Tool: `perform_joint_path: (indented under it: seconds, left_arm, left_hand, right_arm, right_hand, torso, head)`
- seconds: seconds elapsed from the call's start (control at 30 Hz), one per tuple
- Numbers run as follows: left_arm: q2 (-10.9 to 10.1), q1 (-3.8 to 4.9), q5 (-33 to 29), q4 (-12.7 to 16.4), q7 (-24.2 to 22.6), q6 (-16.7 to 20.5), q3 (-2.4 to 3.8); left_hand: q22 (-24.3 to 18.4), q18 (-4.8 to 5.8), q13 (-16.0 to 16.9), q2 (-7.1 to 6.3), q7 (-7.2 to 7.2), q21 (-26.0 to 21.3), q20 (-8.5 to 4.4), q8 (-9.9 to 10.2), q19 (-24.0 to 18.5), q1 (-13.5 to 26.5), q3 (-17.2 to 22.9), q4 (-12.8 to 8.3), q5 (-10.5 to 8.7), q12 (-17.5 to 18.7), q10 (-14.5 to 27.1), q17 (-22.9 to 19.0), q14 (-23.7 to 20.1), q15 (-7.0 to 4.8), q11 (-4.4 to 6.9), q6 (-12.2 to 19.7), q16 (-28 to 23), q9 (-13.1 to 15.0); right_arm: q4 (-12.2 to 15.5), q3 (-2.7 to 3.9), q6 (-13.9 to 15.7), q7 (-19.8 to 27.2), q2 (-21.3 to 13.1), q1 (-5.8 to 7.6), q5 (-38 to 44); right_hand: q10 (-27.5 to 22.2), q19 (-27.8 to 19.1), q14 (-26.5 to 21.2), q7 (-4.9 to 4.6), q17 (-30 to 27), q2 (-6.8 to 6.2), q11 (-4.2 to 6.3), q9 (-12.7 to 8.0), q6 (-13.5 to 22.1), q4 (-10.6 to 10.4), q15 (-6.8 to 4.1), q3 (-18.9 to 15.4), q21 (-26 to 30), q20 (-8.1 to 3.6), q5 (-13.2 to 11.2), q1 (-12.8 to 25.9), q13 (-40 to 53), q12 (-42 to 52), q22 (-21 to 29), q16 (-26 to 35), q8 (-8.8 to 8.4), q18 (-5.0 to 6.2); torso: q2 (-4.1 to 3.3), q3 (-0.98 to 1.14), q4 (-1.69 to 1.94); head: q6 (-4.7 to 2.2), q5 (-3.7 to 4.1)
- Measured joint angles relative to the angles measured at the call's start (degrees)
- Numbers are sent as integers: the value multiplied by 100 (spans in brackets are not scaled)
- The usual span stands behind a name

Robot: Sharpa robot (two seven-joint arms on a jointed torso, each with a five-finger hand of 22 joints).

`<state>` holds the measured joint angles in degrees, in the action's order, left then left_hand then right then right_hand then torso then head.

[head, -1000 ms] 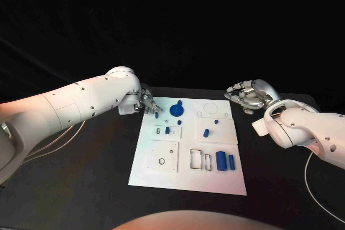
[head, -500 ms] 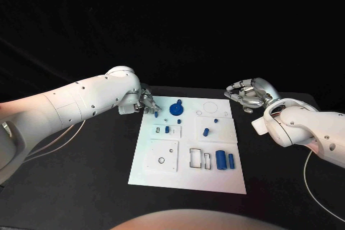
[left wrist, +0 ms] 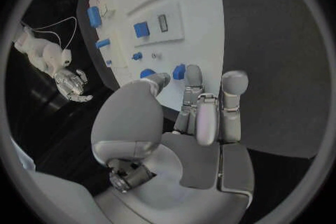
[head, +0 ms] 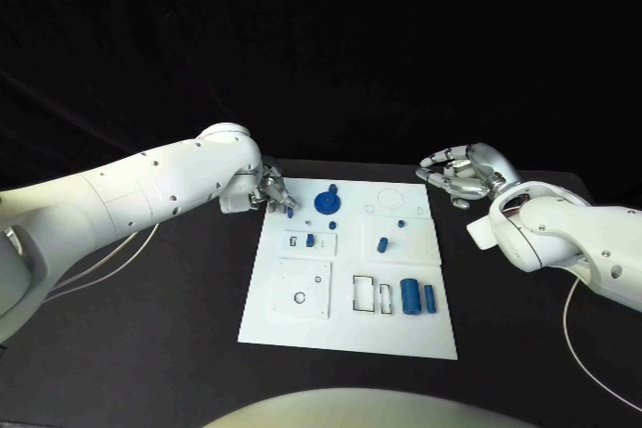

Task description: Assemble the parts on the task board

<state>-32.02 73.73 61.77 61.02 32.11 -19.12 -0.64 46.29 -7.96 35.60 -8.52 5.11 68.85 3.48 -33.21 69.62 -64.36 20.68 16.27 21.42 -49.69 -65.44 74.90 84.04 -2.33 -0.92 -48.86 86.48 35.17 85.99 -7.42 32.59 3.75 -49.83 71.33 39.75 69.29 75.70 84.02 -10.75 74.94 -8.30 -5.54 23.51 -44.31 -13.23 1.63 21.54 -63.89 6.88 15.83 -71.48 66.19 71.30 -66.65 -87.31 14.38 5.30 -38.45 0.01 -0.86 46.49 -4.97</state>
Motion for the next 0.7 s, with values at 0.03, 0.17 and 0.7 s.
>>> perform_joint_path:
  seconds: [0.03,0.17,0.7]
  left_arm:
    - [0,0,-1,-1,0,0,-1]
    - [1,0,-8,-3,0,4,-3]
    - [-35,0,-223,-3,-118,266,-6]
  left_hand:
    - [0,0,-3,4,0,0,0,-18,0,-14,13,16,0,0,0,0,-2,-2,0,0,0,0]
    - [1,0,-31,82,0,0,0,-54,0,-298,104,-42,0,0,0,0,1,-44,0,0,0,0]
    - [61,-1,-230,198,1,66,-42,-327,-2,-1145,1035,-118,-79,0,-82,0,-19,-64,81,127,0,-7]
  right_arm:
    - [0,0,1,1,0,0,0]
    - [-1,0,4,3,0,0,-2]
    - [-10,0,4,4,6,0,-6]
  right_hand:
    - [0,0,0,0,0,0,0,0,0,-5,0,5,0,0,0,0,0,0,0,0,0,0]
    - [0,0,0,0,0,0,0,0,0,-6,0,6,0,0,0,0,0,0,0,0,0,0]
    - [0,0,0,0,-1,0,0,0,0,-6,0,6,0,0,0,0,-1,0,1,0,0,0]
  torso:
    - [0,0,0]
    - [0,1,2]
    - [5,5,2]
  head:
    - [3,1]
    - [9,2]
    - [46,-10]
